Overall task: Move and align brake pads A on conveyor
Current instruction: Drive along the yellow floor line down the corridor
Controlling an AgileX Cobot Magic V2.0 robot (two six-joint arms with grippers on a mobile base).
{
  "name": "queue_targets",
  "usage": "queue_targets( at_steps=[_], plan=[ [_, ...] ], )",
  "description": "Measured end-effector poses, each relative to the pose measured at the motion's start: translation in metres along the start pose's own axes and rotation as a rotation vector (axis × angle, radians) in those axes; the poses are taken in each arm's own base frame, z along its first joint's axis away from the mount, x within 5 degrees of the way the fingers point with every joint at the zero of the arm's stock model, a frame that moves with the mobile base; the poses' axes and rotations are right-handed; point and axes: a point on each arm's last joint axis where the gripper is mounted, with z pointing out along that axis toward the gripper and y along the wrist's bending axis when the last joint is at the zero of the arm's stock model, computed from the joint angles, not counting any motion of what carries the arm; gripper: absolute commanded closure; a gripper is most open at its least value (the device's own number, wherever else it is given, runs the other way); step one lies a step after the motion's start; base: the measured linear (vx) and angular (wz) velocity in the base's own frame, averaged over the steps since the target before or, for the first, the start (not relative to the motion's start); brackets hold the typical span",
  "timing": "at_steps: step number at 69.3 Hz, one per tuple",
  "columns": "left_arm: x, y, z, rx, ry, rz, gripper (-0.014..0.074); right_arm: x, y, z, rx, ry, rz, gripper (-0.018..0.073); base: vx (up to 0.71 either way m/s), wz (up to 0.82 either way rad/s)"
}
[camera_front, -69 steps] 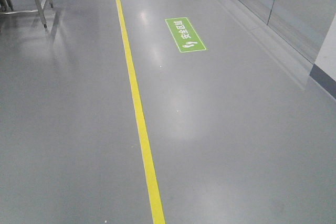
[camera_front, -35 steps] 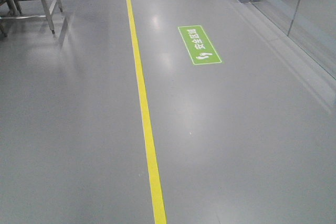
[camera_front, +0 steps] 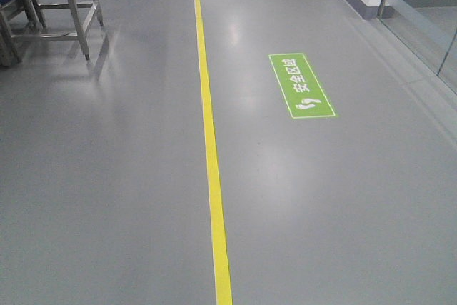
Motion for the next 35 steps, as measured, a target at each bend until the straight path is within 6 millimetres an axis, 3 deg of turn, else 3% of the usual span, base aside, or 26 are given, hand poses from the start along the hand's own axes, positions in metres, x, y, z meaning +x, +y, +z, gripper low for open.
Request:
queue_targets(
  at_steps=[35],
  plan=[
    [0.0,0.0,0.0,0.0,0.0,0.0,0.0056,0.0,0.0,0.0,0.0,0.0,0.0,0.0001,0.67,-0.02]
  ],
)
